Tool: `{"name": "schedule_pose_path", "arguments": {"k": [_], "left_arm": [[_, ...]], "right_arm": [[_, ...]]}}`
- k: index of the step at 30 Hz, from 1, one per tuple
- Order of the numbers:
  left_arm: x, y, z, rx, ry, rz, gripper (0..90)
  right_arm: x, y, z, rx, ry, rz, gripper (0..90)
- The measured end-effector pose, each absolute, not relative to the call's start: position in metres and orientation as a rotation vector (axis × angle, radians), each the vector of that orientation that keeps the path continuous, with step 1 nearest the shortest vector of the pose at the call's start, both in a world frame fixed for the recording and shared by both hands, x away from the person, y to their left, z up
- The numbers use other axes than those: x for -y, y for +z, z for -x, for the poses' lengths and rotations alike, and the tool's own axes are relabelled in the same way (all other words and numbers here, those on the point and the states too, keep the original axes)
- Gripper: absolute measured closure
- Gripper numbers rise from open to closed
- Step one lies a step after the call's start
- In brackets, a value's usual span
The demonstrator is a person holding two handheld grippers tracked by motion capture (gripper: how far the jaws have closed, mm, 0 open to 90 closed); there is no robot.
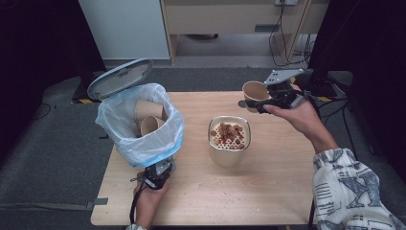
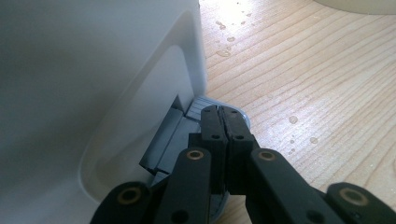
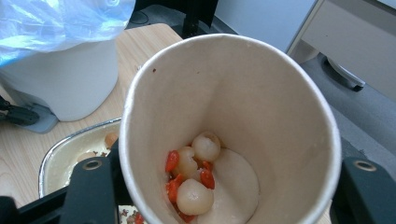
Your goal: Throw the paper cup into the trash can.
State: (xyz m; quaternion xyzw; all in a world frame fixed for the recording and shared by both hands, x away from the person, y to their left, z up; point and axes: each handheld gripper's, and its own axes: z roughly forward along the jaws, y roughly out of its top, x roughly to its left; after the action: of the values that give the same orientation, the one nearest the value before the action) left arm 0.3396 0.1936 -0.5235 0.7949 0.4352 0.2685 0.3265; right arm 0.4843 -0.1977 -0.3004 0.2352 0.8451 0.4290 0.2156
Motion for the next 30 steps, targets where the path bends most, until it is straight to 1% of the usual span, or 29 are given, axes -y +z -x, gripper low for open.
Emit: {"name": "schedule_pose_path", "arguments": {"k": [30], "left_arm": [[-0.194, -0.523, -0.34, -1.137, 0.702, -2.086, 87.9]], "right_arm": [[0.166, -0.287, -0.483, -2.381, 1.249, -0.602, 34.8]]}}
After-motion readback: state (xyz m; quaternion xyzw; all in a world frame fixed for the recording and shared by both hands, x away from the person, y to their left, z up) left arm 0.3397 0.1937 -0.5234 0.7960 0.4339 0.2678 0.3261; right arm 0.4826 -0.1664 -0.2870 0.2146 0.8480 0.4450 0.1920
